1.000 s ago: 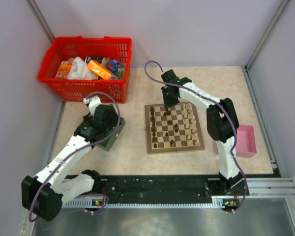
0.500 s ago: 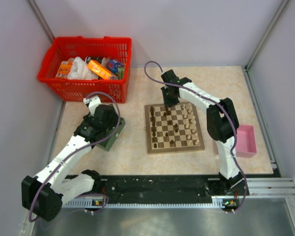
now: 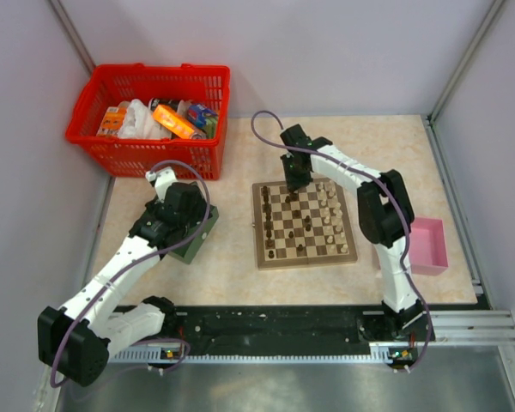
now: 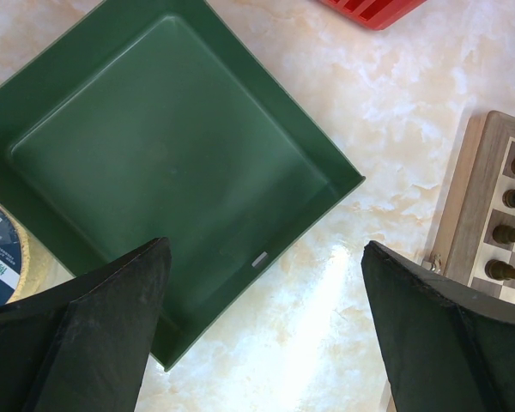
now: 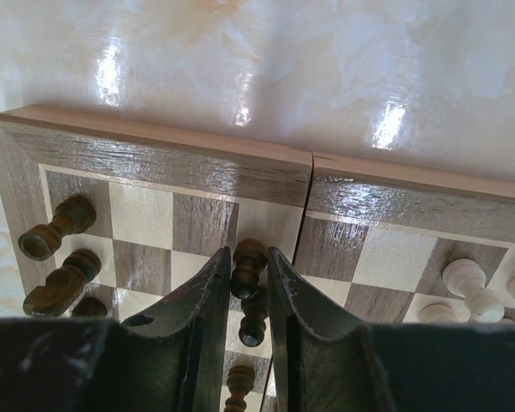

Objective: Set up the chess pieces on the board

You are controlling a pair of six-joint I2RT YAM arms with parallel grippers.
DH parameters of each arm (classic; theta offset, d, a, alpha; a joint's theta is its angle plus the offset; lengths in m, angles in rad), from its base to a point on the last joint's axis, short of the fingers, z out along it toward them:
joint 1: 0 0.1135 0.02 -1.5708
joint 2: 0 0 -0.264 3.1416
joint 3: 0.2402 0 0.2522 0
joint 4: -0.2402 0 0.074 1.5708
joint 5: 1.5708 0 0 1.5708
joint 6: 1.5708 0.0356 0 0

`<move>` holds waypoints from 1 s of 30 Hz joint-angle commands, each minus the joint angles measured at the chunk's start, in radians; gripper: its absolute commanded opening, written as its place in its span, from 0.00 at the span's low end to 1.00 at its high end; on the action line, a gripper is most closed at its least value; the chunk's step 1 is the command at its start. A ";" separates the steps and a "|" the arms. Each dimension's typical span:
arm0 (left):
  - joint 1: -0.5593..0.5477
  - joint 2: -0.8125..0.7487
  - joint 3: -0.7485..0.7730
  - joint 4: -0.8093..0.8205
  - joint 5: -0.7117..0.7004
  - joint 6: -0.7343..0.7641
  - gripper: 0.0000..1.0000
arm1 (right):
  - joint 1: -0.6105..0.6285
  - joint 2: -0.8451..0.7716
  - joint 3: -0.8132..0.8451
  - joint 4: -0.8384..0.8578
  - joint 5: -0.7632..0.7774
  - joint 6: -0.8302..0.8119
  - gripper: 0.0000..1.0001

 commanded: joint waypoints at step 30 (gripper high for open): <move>0.004 0.019 0.040 0.025 0.007 -0.001 0.97 | -0.007 -0.029 0.033 0.030 0.020 -0.028 0.27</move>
